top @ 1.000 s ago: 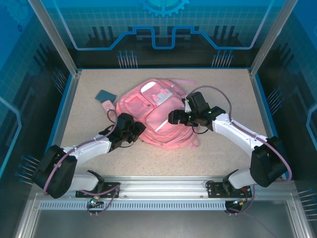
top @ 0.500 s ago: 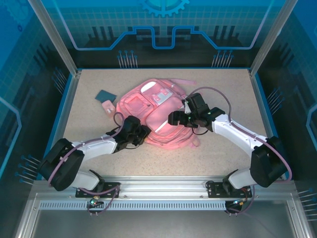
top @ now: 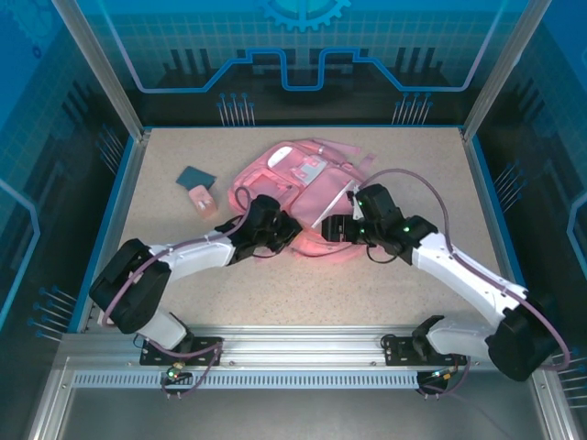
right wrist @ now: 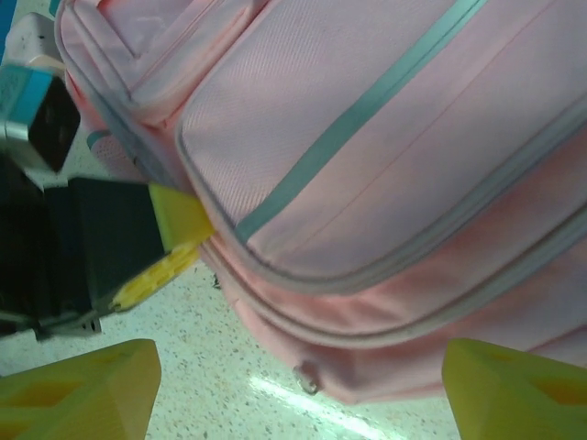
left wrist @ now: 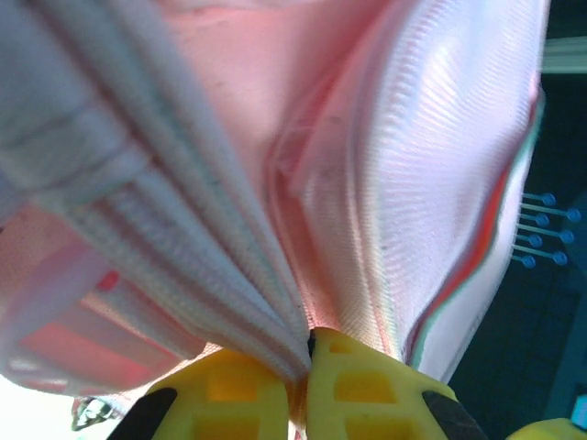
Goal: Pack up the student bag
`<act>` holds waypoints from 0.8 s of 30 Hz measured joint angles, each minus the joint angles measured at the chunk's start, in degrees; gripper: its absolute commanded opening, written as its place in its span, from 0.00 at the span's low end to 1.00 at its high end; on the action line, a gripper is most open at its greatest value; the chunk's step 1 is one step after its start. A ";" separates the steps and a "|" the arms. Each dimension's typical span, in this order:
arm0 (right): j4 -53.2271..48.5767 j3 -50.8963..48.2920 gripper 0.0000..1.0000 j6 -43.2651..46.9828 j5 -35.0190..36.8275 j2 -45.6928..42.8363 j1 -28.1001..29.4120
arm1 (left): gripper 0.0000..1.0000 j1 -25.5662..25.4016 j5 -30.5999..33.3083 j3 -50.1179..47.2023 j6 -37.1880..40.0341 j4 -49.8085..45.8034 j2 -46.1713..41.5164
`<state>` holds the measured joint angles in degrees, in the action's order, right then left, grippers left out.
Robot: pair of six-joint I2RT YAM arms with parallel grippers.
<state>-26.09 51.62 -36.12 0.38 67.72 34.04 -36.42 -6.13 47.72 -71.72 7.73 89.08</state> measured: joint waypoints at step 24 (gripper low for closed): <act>28.06 -12.92 0.40 -2.51 11.45 16.44 12.37 | 0.02 -0.61 -5.49 19.61 8.74 -9.46 11.28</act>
<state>1.98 38.70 -38.63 11.84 84.16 46.41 -37.04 -11.62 67.33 -62.98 -1.74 100.36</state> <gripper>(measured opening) 0.401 0.081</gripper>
